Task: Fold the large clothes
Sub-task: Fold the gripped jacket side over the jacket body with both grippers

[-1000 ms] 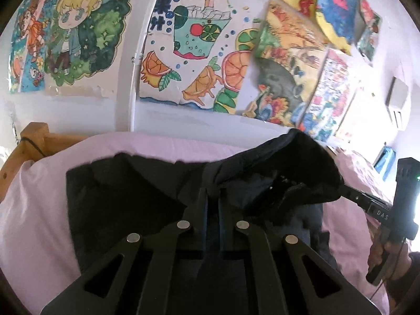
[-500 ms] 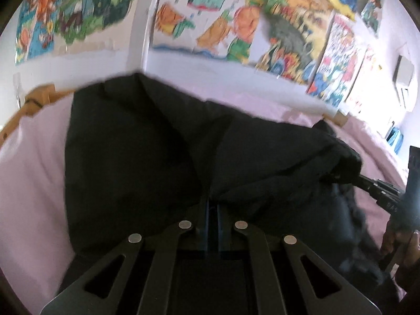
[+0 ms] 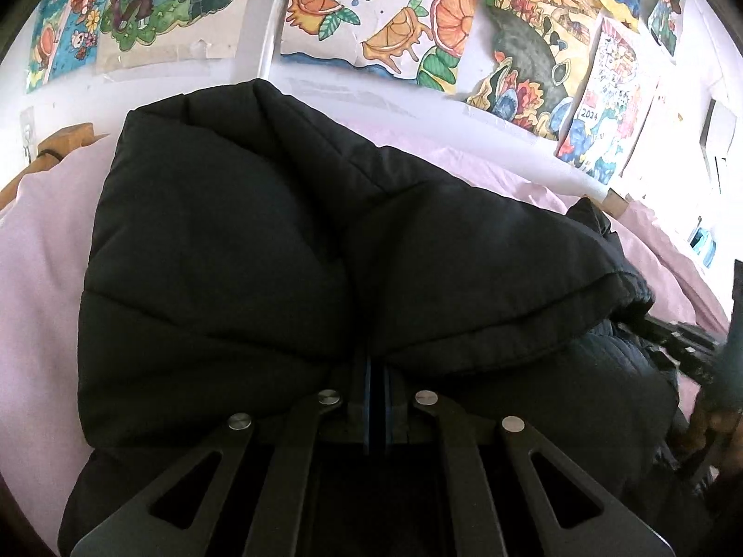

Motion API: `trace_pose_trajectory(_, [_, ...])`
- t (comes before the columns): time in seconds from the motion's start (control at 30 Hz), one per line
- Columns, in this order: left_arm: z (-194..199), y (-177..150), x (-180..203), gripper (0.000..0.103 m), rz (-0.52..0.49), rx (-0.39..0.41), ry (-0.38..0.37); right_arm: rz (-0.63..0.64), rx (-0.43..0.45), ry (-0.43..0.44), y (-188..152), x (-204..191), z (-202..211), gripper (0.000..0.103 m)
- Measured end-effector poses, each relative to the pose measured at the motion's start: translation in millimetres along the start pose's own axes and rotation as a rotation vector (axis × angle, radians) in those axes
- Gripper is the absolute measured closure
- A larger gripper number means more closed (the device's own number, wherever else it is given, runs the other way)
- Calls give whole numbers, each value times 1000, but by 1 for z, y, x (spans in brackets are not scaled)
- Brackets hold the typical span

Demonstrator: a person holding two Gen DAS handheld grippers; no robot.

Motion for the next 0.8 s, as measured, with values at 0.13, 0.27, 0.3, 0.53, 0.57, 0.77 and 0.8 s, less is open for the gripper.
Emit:
trace_pose_trajectory(0.13, [1, 0, 1, 101, -9, 4, 1, 21, 63, 16, 7, 2, 34, 95])
trace_pose_trajectory(0.27, [1, 0, 2, 101, -17, 9, 8, -29, 142, 49, 38, 0, 51, 95])
trace_pose_trajectory(0.3, [2, -1, 3, 101, -19, 11, 7, -34, 137, 72, 44, -4, 47, 95])
trace_pose_trajectory(0.53, [23, -2, 1, 91, 13, -6, -17, 3, -26, 94, 45, -29, -27, 95])
trace_pose_trajectory(0.57, [31, -4, -1, 80, 30, 0, -34, 11, -25, 90, 41, -30, -31, 95])
trace_pose_trajectory(0.77, [82, 0, 6, 37, 58, 224, -67, 5, -25, 98, 35, -27, -34, 94])
trace_pose_trajectory(0.8, [81, 4, 11, 37, 49, 214, -62, 7, -24, 92, 34, -27, -35, 94])
Point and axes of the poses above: each gripper's, at about its wrist camera, not at the fingertips, and z roughly against the way its jaws point, x to its right, y to its top, the point moved 3 cm from there along -z, roughly the way its jaws point, and after that the axes turned 15 degrees about -x, right-handed, at the moved point
